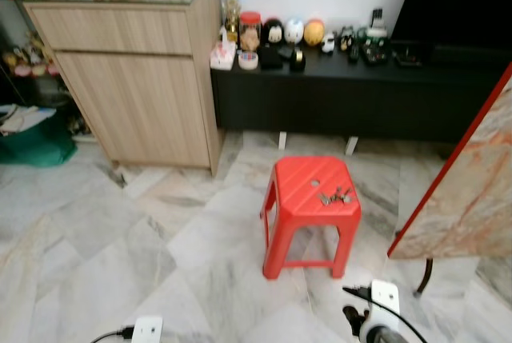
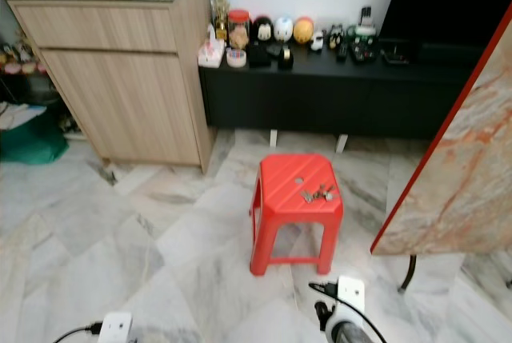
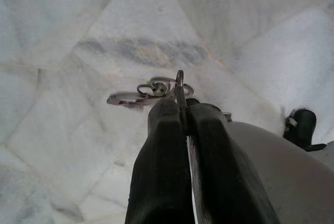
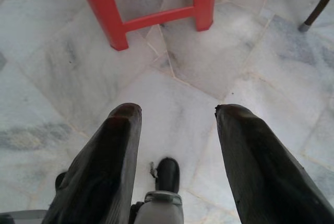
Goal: Hang keys on a hook
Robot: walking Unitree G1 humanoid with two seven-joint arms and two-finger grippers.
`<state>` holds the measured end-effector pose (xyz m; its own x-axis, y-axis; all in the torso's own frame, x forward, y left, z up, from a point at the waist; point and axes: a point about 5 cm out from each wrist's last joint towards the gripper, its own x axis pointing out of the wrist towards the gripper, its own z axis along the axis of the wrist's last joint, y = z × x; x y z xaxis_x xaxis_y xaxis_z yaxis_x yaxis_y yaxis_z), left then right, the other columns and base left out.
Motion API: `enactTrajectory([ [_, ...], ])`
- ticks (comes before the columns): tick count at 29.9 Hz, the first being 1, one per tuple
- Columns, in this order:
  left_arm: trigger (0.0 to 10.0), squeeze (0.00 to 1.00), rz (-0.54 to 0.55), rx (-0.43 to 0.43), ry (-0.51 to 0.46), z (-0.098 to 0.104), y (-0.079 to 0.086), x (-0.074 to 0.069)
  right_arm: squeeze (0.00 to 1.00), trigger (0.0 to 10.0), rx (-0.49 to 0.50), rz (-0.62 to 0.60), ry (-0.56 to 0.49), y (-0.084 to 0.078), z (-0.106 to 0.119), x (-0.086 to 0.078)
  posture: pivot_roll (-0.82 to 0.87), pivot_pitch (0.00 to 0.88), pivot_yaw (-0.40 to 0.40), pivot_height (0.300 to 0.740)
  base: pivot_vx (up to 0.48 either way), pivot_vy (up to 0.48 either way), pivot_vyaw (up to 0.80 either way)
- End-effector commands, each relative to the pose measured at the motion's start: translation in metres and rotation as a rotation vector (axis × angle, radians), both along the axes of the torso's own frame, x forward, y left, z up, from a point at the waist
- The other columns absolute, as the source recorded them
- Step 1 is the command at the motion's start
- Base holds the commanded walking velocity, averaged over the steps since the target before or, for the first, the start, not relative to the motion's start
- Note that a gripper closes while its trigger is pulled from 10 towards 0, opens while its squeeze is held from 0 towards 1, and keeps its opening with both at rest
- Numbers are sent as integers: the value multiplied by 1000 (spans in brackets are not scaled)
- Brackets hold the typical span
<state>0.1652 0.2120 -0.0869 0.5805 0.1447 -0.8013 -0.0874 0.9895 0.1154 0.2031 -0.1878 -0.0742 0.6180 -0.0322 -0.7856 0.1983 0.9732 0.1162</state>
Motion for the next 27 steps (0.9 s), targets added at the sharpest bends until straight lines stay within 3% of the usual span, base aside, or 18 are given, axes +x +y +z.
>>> enactTrajectory([
  [1,10000,0,-9,6,-6,0,-1,0,0,10000,2,-14,4,-1,0,0,91,0,-51,740,0,-480,0],
  [20,10000,0,-6,5,10,-2,0,-4,0,10000,0,-17,6,-1,0,0,87,0,-55,740,0,-480,0],
  [27,10000,0,-6,8,14,-2,1,-5,0,10000,3,-1,10,0,0,0,88,0,-54,740,0,-480,-702],
])
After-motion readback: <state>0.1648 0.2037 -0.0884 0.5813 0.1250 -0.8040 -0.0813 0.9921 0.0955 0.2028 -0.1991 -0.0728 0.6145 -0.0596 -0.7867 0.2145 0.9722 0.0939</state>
